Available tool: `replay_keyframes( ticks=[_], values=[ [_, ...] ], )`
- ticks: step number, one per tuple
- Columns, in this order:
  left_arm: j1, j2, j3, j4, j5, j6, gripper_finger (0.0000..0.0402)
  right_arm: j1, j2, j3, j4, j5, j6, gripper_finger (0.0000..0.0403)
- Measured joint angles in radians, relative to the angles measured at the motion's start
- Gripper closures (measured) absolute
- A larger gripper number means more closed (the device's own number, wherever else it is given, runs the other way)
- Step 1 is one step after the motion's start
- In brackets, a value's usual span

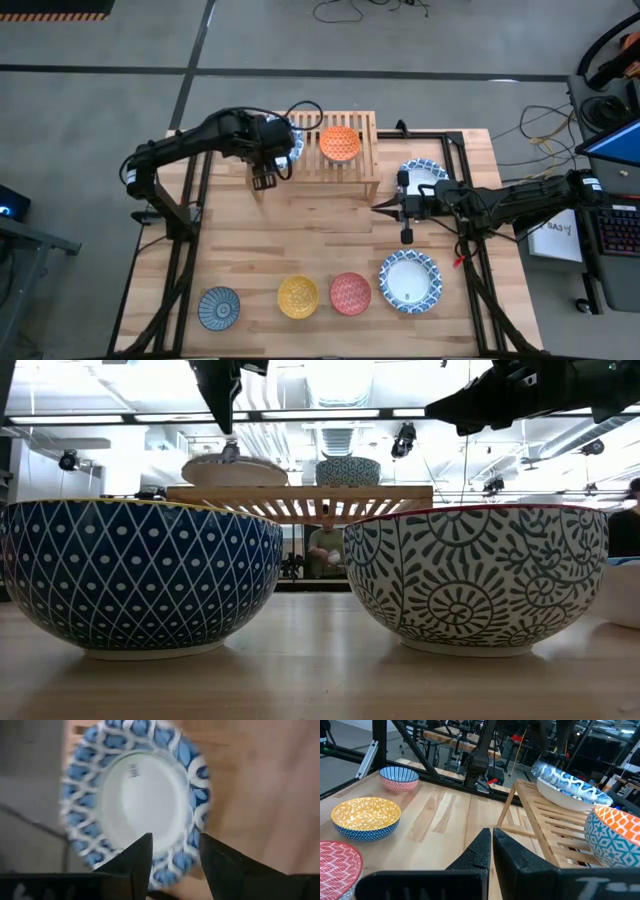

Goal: Place and stack bowls onto a shelf
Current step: Stack the white patterned bowl on top of the white patterned bowl on the shelf, then stack the red patterned bowl on top of the orange patterned bowl on the shelf

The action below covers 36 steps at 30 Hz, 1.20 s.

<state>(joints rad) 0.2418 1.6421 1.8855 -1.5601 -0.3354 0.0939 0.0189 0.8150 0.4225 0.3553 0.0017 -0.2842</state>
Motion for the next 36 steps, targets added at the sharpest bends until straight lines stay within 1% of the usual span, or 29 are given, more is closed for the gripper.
replay_keyframes(
  ticks=[2, 3, 5, 8, 12, 19, 27, 31, 34, 36],
  values=[
    [-0.001, 0.000, 0.003, 0.002, 0.059, 0.000, 0.0243, 0.000, 0.000, 0.000, 0.000, 0.000, 0.000, 0.0394],
    [-0.001, 0.000, 0.003, 0.004, 0.067, -0.001, 0.0235, 0.000, 0.000, 0.000, 0.000, 0.000, 0.000, 0.0394],
    [-0.001, 0.000, 0.003, 0.005, 0.044, -0.008, 0.0217, 0.000, 0.000, 0.000, 0.000, 0.000, 0.000, 0.0394],
    [0.001, 0.000, 0.003, 0.004, -0.021, -0.021, 0.0196, 0.000, 0.000, 0.000, 0.000, 0.000, 0.000, 0.0394],
    [-0.001, -0.001, 0.003, 0.006, -0.019, -0.002, 0.0187, 0.000, 0.000, 0.000, -0.001, 0.000, 0.000, 0.0394],
    [-0.007, -0.001, -0.014, 0.059, 0.009, 0.020, 0.0199, 0.000, 0.000, 0.000, -0.003, 0.000, -0.003, 0.0394],
    [-0.008, -0.002, -0.124, 0.156, 0.013, 0.019, 0.0214, 0.000, 0.000, 0.000, -0.003, 0.000, -0.004, 0.0394],
    [-0.037, -0.015, -0.145, 0.172, 0.012, -0.072, 0.0222, 0.000, 0.000, 0.000, 0.001, 0.010, 0.015, 0.0394],
    [-0.099, -0.054, -0.144, 0.165, 0.013, -0.137, 0.0232, 0.000, 0.000, 0.011, 0.002, 0.054, 0.059, 0.0394],
    [-0.156, -0.089, -0.145, 0.167, 0.013, -0.184, 0.0239, 0.000, 0.004, 0.028, 0.002, 0.054, 0.088, 0.0394]
  ],
)
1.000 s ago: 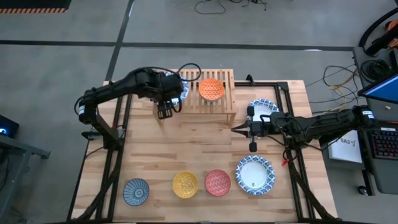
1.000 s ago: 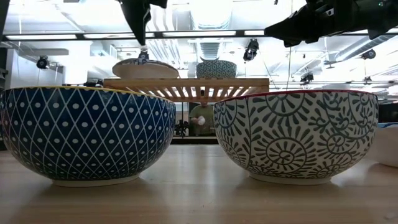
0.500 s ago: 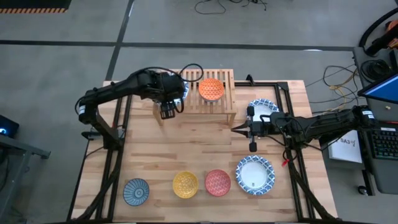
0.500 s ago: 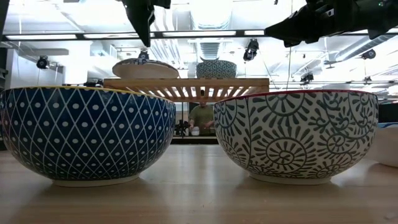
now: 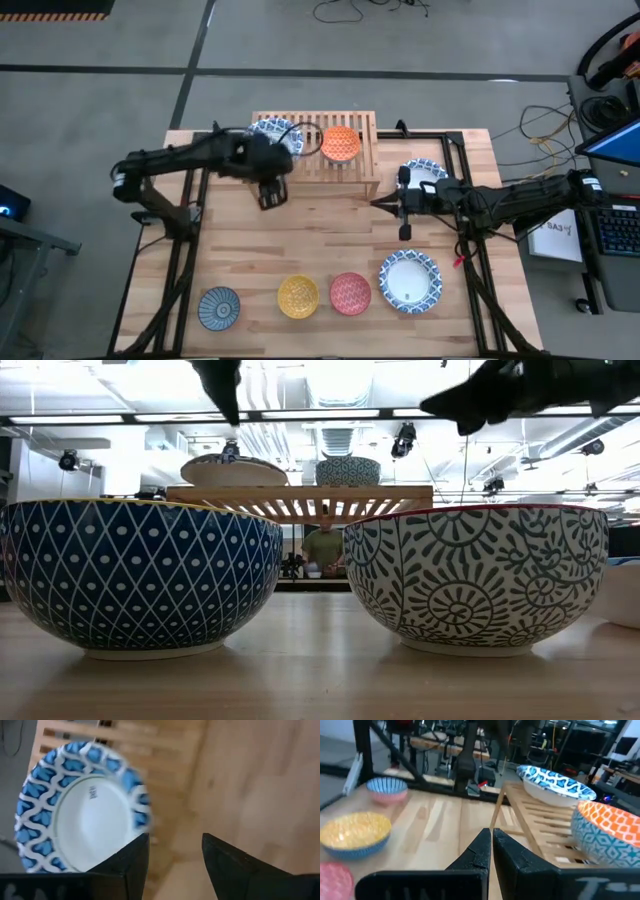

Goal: Place and stack bowls onto a shelf
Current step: Stack the red patterned bowl on top of the orange patterned bowl on the shelf

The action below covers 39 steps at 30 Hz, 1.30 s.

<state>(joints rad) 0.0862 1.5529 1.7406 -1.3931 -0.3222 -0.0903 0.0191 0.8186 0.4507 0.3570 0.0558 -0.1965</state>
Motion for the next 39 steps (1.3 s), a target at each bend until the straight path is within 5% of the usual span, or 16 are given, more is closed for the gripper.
replay_keyframes(
  ticks=[5, 11, 16, 25, 32, 39],
  values=[
    [-0.191, -0.126, -0.087, 0.114, 0.000, -0.077, 0.0246, 0.036, 0.040, 0.050, -0.008, -0.003, 0.081, 0.0394],
    [-0.450, -0.318, -0.396, 0.434, 0.002, -0.073, 0.0247, 0.112, 0.171, 0.155, -0.046, 0.003, 0.110, 0.0394],
    [-0.587, -0.433, -0.645, 0.770, -0.053, -0.068, 0.0247, 0.134, 0.298, 0.346, -0.321, 0.059, 0.192, 0.0394],
    [-0.643, -0.541, -0.930, 1.055, -0.115, -0.040, 0.0247, 0.134, 0.562, 0.734, -0.864, 0.058, 0.295, 0.0394],
    [-0.644, -0.591, -0.992, 1.121, -0.115, -0.027, 0.0247, 0.134, 0.739, 1.014, -1.269, 0.021, 0.405, 0.0394],
    [-0.643, -0.594, -1.016, 1.110, -0.135, -0.020, 0.0247, 0.145, 0.855, 1.159, -1.431, -0.082, 0.470, 0.0371]
  ],
)
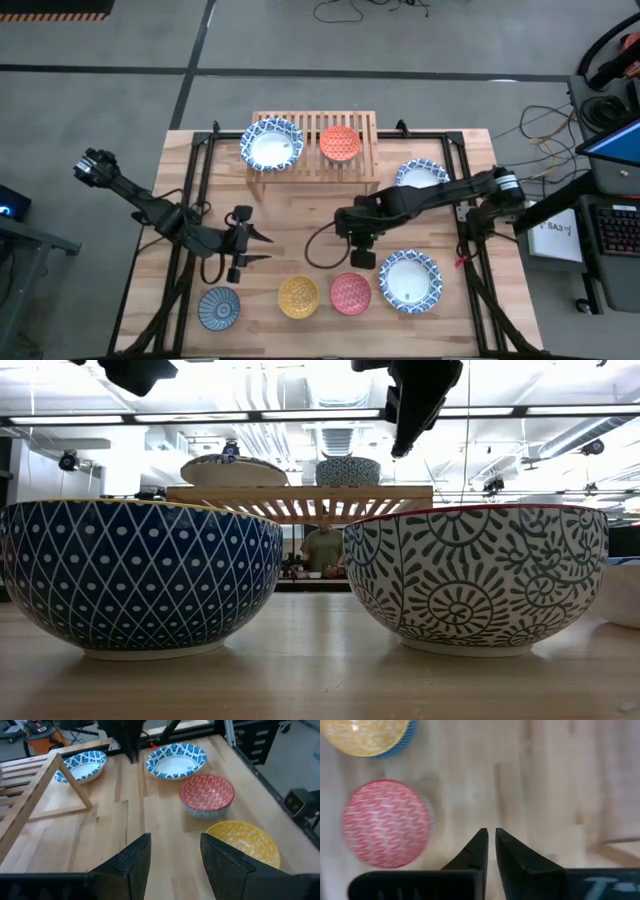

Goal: Place and stack bowls onto a shelf
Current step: Stack the red patterned bowl on top of the orange patterned bowl on the shelf

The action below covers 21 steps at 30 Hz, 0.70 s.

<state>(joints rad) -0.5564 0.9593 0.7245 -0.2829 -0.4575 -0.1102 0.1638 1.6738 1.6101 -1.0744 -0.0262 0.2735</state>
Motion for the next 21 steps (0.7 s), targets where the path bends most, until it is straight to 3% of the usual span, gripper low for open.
replay_keyframes(
  ticks=[4, 12, 21],
  values=[
    [0.000, -0.004, 0.006, -0.075, -0.007, -0.026, 0.0247, 0.004, 0.047, 0.043, 0.002, -0.110, 0.094, 0.0332],
    [-0.006, -0.012, 0.011, -0.102, -0.006, -0.059, 0.0247, 0.079, 0.131, 0.072, 0.002, -0.131, 0.119, 0.0242],
    [-0.010, -0.013, -0.018, -0.103, -0.005, -0.077, 0.0247, 0.153, 0.225, 0.072, -0.003, -0.121, 0.186, 0.0241]
  ],
)
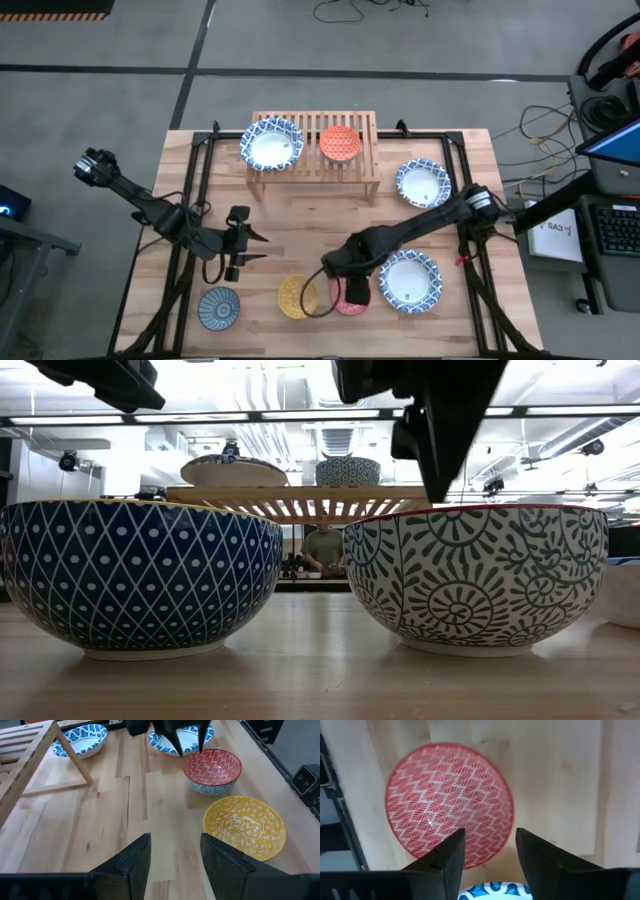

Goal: Place and stack bowls onto a shelf
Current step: Stack the red patterned bowl on top of the orange patterned bowl on the shelf

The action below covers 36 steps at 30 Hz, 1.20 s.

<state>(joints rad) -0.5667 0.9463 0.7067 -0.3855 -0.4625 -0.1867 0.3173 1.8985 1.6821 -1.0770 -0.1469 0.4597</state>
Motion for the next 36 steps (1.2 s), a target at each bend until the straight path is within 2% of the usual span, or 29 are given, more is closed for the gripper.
replay_keyframes(
  ticks=[4, 16, 23, 26, 31, 36],
  values=[
    [-0.001, 0.000, -0.006, 0.000, 0.000, -0.023, 0.0247, -0.001, 0.020, 0.000, -0.013, 0.042, 0.053, 0.0254],
    [-0.002, -0.011, 0.000, -0.051, -0.001, -0.014, 0.0247, -0.001, 0.114, -0.001, 0.053, 0.042, 0.049, 0.0280],
    [-0.002, -0.018, 0.000, -0.051, -0.001, -0.013, 0.0247, -0.006, 0.114, -0.001, 0.072, 0.044, 0.046, 0.0287],
    [-0.002, -0.018, 0.000, -0.051, -0.001, -0.010, 0.0247, -0.011, 0.113, -0.001, 0.074, 0.047, 0.042, 0.0313],
    [-0.002, -0.018, 0.000, -0.051, -0.001, -0.009, 0.0247, -0.012, 0.113, -0.002, 0.082, 0.051, 0.009, 0.0378],
    [-0.002, -0.018, 0.000, -0.051, -0.002, -0.009, 0.0247, -0.012, 0.113, -0.002, 0.092, 0.049, 0.002, 0.0390]
  ],
)
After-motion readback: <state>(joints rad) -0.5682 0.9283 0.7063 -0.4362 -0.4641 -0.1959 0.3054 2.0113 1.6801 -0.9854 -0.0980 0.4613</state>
